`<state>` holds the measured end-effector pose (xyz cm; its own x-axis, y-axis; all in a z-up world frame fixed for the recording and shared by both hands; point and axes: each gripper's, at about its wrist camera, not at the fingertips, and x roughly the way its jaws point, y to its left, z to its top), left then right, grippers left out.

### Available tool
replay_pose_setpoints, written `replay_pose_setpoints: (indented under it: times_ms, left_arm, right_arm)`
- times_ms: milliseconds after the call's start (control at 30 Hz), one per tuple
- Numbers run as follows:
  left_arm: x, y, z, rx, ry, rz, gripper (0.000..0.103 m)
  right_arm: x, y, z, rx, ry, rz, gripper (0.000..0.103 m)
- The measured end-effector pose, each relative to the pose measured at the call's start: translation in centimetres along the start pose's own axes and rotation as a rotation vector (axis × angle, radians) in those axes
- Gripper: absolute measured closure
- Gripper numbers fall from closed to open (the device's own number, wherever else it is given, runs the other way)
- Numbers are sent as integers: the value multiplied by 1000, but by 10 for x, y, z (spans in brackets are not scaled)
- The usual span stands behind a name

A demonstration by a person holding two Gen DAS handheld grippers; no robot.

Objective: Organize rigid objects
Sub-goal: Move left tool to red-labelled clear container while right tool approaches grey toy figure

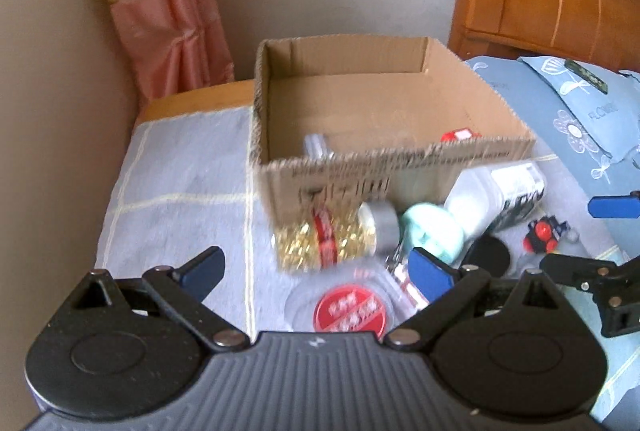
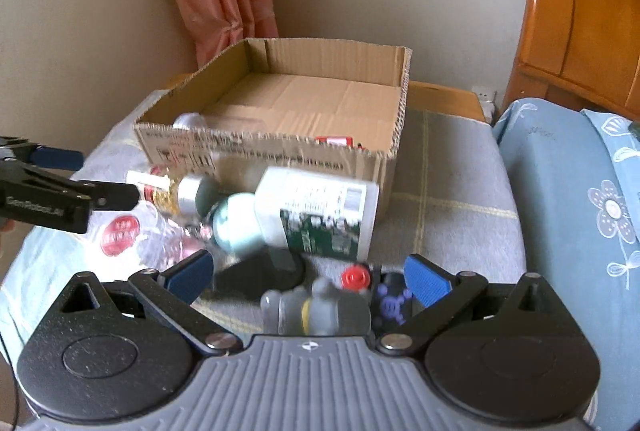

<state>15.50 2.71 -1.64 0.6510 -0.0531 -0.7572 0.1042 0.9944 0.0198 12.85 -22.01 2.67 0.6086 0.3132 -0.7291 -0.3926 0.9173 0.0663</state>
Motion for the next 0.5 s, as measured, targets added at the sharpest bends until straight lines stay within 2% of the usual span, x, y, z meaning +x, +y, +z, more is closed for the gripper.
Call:
replay_pose_setpoints:
  times_ms: [133, 333, 433, 500]
  left_arm:
    - [-6, -3, -15, 6, -19, 58, 5]
    - [-14, -5, -25, -2, -44, 61, 5]
    - [-12, -8, -30, 6, -38, 44, 5]
    - [-9, -10, -33, 20, -30, 44, 5]
  right_arm:
    - [1, 5, -11, 11, 18, 31, 0]
    - [9, 13, -26, 11, 67, 33, 0]
    - [11, 13, -32, 37, 139, 125, 0]
    - [13, 14, -37, 44, 154, 140, 0]
